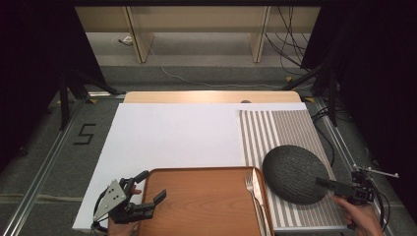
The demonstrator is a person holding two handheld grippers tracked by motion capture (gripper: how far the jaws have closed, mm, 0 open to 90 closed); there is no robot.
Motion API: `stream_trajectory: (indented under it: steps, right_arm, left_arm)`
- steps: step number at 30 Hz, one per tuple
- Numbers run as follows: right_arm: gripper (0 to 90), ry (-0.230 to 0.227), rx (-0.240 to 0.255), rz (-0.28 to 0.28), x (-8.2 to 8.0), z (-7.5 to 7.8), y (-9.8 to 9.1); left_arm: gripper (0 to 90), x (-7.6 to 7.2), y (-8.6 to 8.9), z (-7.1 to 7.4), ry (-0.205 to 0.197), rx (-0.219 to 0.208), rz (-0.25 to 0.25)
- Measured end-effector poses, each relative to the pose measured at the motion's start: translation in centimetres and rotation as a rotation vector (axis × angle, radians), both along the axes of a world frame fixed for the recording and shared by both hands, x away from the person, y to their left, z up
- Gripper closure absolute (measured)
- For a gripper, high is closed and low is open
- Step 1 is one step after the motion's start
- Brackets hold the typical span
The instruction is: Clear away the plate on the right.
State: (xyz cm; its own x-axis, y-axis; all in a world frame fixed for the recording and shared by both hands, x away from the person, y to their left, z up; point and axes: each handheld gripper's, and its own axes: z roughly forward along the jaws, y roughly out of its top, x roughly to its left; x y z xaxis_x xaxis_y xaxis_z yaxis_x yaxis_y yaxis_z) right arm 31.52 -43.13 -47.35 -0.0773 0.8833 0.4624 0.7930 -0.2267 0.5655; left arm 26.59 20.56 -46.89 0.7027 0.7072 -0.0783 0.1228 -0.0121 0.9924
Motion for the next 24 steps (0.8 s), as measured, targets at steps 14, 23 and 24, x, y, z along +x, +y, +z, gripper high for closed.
stream_trajectory:
  steps: [14,23,24]
  right_arm:
    - [37.3,0.012,0.04,0.009,0.57,-0.43,0.03]
    - [47.0,0.022,0.073,-0.015,0.7,-0.81,-0.33]
    - [48.1,0.023,0.077,-0.017,0.71,-0.86,-0.4]
  left_arm:
    - [16.1,-0.01,-0.05,0.0,-0.001,0.006,-0.002]
    - [16.1,0.01,-0.11,-0.02,0.0,0.008,-0.006]
    - [16.1,0.0,-0.12,-0.02,0.001,0.007,-0.007]
